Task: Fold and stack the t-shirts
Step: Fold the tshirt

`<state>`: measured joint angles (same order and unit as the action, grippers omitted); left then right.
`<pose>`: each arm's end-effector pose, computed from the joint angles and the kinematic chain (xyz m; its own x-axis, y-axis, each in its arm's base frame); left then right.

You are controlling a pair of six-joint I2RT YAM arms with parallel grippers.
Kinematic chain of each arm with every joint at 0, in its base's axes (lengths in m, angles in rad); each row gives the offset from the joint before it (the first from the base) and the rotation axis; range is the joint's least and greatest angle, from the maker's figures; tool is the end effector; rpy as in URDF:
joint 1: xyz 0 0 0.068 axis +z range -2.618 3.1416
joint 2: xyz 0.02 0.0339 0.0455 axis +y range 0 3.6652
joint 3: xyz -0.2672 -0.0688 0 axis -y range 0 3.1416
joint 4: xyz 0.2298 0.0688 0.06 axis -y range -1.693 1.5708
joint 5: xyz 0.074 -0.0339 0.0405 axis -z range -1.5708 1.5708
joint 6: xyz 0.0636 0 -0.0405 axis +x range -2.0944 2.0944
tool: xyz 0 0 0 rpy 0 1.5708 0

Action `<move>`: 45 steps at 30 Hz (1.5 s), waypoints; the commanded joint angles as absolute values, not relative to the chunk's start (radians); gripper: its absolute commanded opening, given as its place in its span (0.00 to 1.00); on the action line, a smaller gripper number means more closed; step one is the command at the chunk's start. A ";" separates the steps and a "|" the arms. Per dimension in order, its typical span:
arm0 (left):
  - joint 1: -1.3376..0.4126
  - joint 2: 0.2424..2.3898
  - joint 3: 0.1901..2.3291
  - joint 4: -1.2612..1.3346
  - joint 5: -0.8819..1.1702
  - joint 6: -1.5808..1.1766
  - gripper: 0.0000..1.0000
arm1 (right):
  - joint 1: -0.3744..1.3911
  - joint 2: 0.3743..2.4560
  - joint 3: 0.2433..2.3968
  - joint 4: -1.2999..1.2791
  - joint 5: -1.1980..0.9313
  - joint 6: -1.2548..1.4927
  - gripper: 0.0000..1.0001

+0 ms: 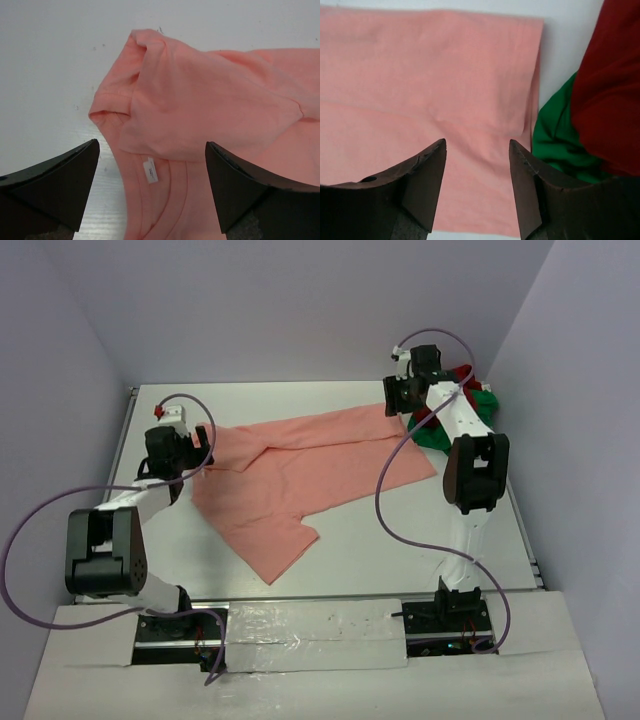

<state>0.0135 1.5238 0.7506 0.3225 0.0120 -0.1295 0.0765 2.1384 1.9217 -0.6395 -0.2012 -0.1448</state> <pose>0.3377 0.0038 0.2029 -0.4316 -0.1350 -0.8919 -0.0589 0.9909 -0.1214 0.4879 0.0501 0.2450 -0.7156 -0.1967 -0.6702 -0.3120 0.9485 0.0548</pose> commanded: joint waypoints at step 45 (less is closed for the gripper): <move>-0.029 2.014 1.614 -1.378 0.581 0.451 0.88 | 0.077 2.036 1.898 -0.914 -0.279 -0.044 0.51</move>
